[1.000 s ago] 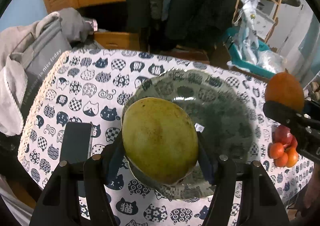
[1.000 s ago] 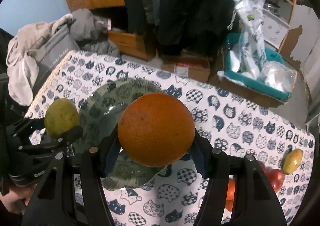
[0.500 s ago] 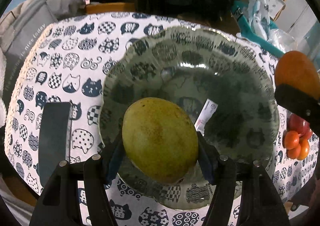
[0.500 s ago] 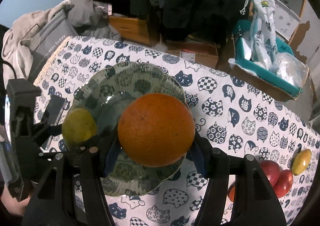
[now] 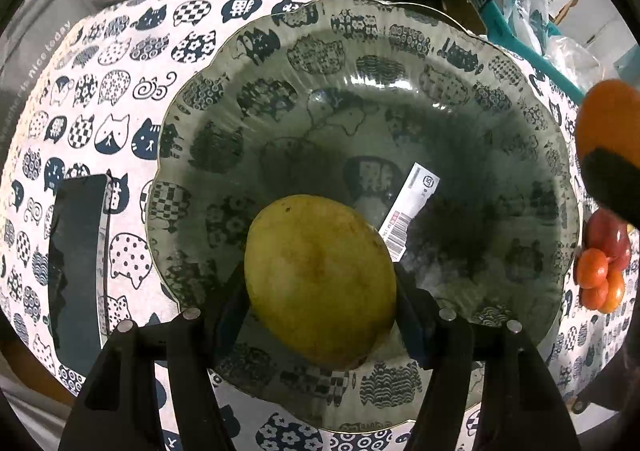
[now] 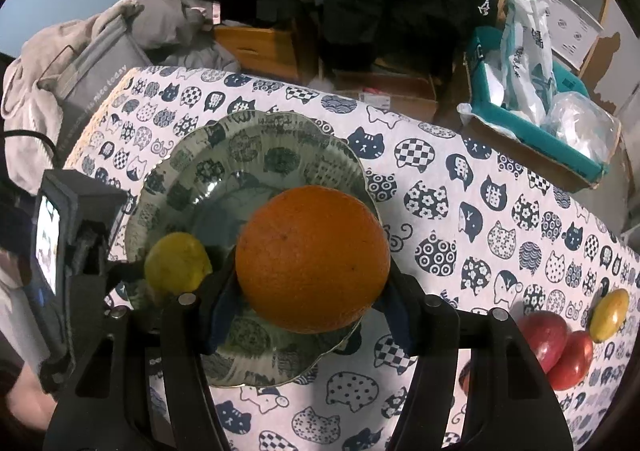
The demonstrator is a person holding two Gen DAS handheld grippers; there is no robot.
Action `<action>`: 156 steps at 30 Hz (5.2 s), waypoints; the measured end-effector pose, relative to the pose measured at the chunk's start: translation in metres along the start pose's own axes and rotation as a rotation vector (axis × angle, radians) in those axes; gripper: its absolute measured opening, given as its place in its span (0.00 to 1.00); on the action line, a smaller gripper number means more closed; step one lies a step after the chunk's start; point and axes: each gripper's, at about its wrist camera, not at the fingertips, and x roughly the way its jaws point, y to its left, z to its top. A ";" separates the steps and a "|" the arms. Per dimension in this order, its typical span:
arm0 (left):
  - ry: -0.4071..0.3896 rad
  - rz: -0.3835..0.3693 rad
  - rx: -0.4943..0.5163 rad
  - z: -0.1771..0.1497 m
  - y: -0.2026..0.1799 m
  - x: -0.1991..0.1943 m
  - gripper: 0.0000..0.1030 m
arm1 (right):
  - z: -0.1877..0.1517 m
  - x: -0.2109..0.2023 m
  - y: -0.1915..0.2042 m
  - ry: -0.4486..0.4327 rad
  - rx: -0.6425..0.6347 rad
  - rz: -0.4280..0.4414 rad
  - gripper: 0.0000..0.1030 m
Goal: Organize fruits
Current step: 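Carry the mango and orange into the glass bowl and open both tools, then lift both tools out of the bowl and move back toward the fruit, then lower the right tool onto a red apple while the left tool approaches another apple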
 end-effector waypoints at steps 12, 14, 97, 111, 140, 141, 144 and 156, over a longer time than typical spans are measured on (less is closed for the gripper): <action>-0.104 0.040 -0.024 0.004 0.011 -0.040 0.86 | 0.001 0.004 -0.004 0.013 0.010 0.001 0.62; -0.120 0.035 -0.038 0.002 0.019 -0.048 0.86 | 0.002 0.008 -0.001 0.023 0.002 0.002 0.62; -0.534 -0.053 0.110 -0.035 -0.062 -0.234 0.86 | -0.076 -0.209 -0.080 -0.380 0.030 -0.166 0.75; -0.579 -0.084 0.209 -0.042 -0.115 -0.254 0.89 | -0.111 -0.253 -0.129 -0.448 0.108 -0.232 0.75; -0.463 -0.081 0.307 -0.020 -0.200 -0.197 0.92 | -0.134 -0.203 -0.214 -0.302 0.278 -0.264 0.75; -0.452 -0.084 0.308 -0.019 -0.203 -0.192 0.92 | -0.135 -0.199 -0.218 -0.289 0.284 -0.265 0.75; -0.417 -0.084 0.306 -0.016 -0.209 -0.177 0.92 | -0.136 -0.187 -0.226 -0.257 0.299 -0.264 0.75; -0.284 -0.061 0.306 -0.003 -0.233 -0.111 0.92 | -0.136 -0.130 -0.245 -0.124 0.319 -0.264 0.75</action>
